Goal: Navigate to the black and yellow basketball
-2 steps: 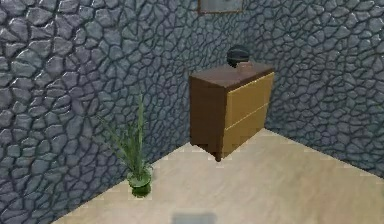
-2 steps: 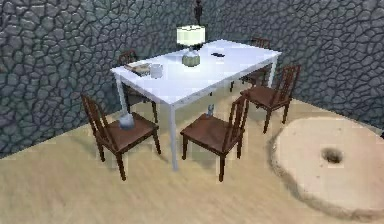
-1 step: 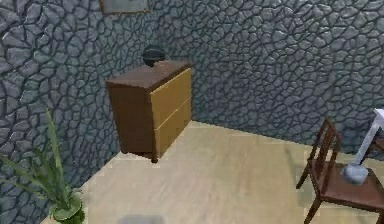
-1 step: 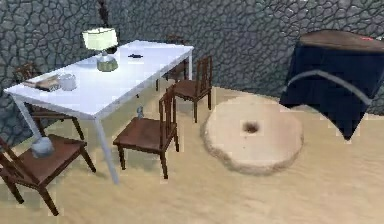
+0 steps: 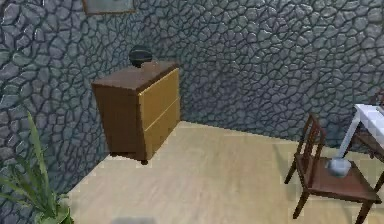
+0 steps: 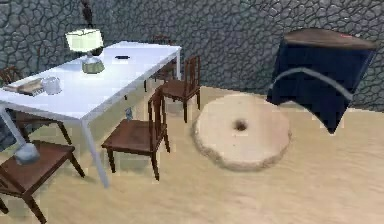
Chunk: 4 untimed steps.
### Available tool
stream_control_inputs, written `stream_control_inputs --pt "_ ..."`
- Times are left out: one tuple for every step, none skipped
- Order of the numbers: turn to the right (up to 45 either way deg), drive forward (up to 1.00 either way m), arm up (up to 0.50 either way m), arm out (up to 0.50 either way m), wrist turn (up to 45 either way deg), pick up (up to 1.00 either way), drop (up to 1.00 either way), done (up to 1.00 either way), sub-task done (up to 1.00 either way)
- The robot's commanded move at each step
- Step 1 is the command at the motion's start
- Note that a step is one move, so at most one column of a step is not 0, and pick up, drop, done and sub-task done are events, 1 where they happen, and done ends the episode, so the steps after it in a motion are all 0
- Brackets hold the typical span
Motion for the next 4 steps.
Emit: stream_control_inputs --pt "0.0 1.00 0.00 0.00 0.0 0.00 0.00 0.00 0.00" --pt "0.0 0.45 0.00 0.00 0.0 0.00 0.00 0.00 0.00" --pt "-36.0 0.00 0.00 0.00 0.0 0.00 0.00 0.00 0.00" --pt "0.0 0.00 0.00 0.00 0.0 0.00 0.00 1.00 0.00"
